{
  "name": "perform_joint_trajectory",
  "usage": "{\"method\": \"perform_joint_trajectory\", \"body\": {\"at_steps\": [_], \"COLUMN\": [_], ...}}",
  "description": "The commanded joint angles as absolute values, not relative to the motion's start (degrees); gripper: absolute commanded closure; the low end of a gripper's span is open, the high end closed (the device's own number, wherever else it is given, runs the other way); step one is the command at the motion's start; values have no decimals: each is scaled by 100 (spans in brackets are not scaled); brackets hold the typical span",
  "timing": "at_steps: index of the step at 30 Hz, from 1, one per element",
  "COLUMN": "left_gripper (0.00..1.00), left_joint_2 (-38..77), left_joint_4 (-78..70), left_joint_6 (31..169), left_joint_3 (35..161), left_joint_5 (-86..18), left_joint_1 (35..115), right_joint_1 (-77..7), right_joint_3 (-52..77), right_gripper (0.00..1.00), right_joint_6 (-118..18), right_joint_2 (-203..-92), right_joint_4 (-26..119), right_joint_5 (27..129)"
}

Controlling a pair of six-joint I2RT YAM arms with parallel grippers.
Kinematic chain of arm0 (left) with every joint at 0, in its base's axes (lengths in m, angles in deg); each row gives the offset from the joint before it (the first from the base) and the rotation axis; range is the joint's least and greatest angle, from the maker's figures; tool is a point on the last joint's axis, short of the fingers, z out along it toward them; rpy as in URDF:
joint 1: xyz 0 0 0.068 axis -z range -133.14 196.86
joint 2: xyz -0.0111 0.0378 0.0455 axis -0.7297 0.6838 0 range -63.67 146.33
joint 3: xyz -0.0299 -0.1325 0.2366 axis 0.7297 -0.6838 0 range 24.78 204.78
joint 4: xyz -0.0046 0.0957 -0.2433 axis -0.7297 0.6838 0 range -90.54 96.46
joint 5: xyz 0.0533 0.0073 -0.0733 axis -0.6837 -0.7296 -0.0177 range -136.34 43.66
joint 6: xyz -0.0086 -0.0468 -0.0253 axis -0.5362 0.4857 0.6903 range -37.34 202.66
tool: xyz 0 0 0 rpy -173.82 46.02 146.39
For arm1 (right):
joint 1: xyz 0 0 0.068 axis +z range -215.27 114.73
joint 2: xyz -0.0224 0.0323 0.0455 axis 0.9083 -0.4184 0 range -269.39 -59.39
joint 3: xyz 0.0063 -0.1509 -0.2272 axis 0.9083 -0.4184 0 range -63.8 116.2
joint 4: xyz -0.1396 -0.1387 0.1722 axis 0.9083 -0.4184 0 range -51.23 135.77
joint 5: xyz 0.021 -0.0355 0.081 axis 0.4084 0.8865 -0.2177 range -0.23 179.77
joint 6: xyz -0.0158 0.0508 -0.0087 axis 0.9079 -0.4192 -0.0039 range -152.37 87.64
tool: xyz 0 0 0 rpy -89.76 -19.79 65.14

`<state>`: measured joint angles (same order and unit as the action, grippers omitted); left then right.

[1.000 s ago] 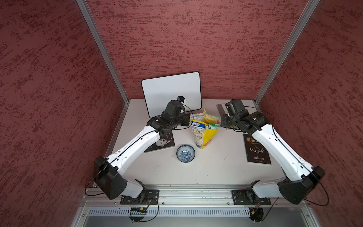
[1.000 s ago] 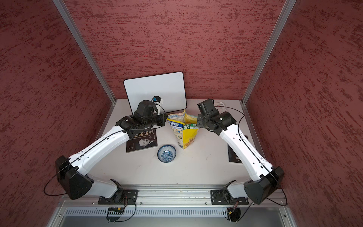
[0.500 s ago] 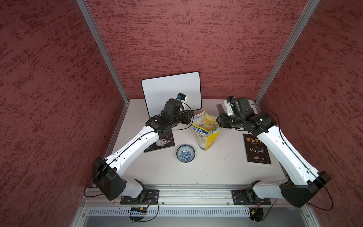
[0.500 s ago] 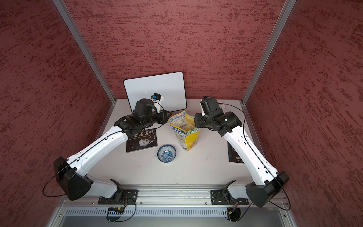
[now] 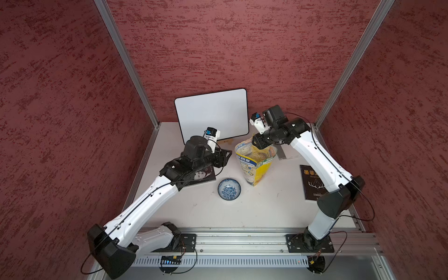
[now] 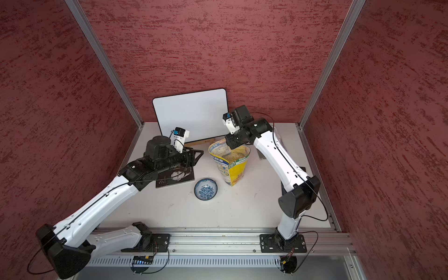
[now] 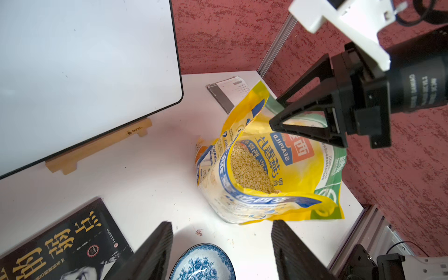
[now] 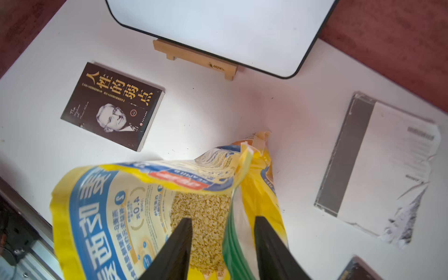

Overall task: Pour the oats into the breakfast bowl
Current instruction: Move the oats bag to the center of the board.

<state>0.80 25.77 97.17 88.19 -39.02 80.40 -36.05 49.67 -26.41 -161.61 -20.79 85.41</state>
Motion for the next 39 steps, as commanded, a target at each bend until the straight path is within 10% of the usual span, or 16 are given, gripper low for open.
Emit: {"method": "perform_joint_trajectory", "body": {"at_steps": [1,6,19,29,39], "left_gripper": [30,30,18,13,16], "left_joint_2": [-47,-161,-194,553,1536], "left_joint_4": [2673,2410,-132,-723,-1240], "left_joint_6": [9647,9355,7411,6972,6661], "left_joint_3": [8741,8455,7054,7271,7820], "left_joint_5": [-4050,-3791,-2474,-2956,-994], "left_joint_1": [7973,7980,9020,9187,8452], "right_joint_1": [-3578,-3654,-4163,-5291,-6419], "right_joint_3": [5436,5440,4435,3092,815], "right_gripper": [79,100,100,49,10], "right_joint_6": [-2707,-3484,-5386,-4437,-3874], "right_joint_2": [-16114,-15756,-14686,-13212,-11769], "right_joint_4": [-2315,-2519,-3421,-1611,302], "right_joint_5": [9111,10002,10971,8998,6775]}}
